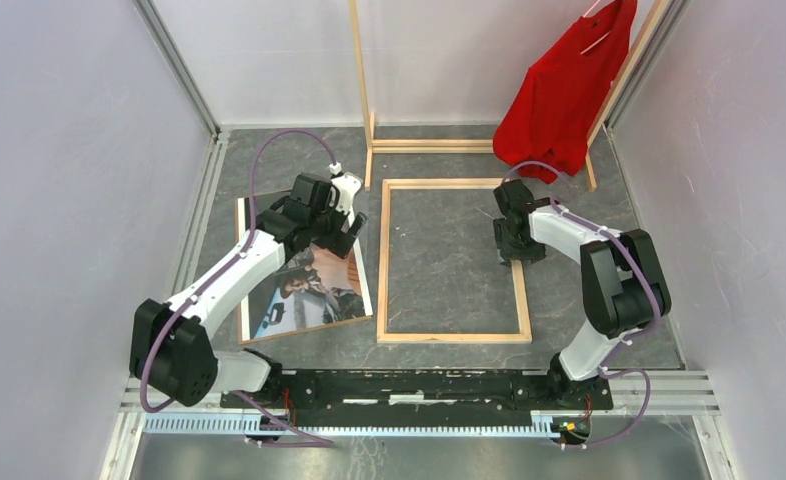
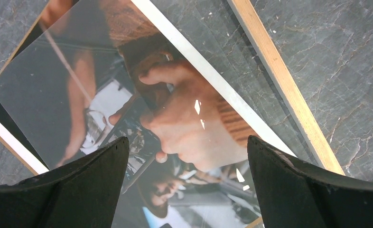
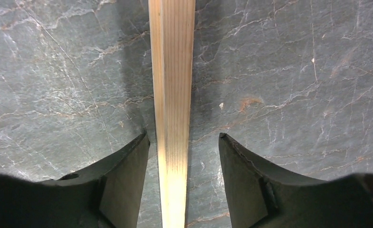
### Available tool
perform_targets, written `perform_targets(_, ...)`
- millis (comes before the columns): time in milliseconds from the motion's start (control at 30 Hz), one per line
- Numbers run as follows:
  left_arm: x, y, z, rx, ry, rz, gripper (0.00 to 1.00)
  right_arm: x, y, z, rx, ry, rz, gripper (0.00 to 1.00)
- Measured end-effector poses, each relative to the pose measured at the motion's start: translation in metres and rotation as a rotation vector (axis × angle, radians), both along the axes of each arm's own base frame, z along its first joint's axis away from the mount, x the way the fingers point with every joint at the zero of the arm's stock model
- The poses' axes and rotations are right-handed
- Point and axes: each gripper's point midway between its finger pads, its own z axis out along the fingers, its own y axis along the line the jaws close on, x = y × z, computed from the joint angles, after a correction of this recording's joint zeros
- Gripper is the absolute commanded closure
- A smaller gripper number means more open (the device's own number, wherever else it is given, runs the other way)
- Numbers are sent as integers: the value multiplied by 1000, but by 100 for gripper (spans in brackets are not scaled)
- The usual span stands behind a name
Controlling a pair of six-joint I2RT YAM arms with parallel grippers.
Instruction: Put the photo into the frame
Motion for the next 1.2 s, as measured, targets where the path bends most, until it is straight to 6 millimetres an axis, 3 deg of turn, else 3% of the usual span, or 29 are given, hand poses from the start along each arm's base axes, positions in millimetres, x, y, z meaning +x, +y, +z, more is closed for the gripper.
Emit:
perform_targets(200, 5, 1, 11, -25, -18, 7, 0, 6, 7, 6, 18, -40, -4, 16)
perform_targets(333, 16, 16, 20, -51, -31, 52, 0, 11, 36, 33, 64, -145, 40, 3)
perform_targets(500, 38, 49, 21, -66, -26, 151, 0, 13, 131, 81, 213, -288, 231, 2)
perform_targets(567, 46, 69, 15, -66, -6, 204, 0, 13, 181, 100, 322, -323, 318, 2)
perform_targets(633, 52, 95, 9, -58, 15, 262, 0, 14, 218, 112, 404, -332, 371, 2)
perform_targets(700, 55, 135, 4, -43, 29, 340, 0, 21, 259, 120, 491, -333, 417, 2)
perform_targets(800, 51, 191, 3, -23, 29, 453, 0, 27, 312, 115, 587, -309, 461, 2)
perform_targets(933, 41, 249, 1, 5, 31, 563, 0, 28, 353, 90, 650, -251, 468, 4)
perform_targets(1033, 35, 271, -9, 18, 55, 605, 0, 27, 373, 65, 678, -197, 451, 4)
perform_targets(1200, 24, 275, -40, 41, 101, 604, 0, 25, 379, 31, 683, -134, 389, 5)
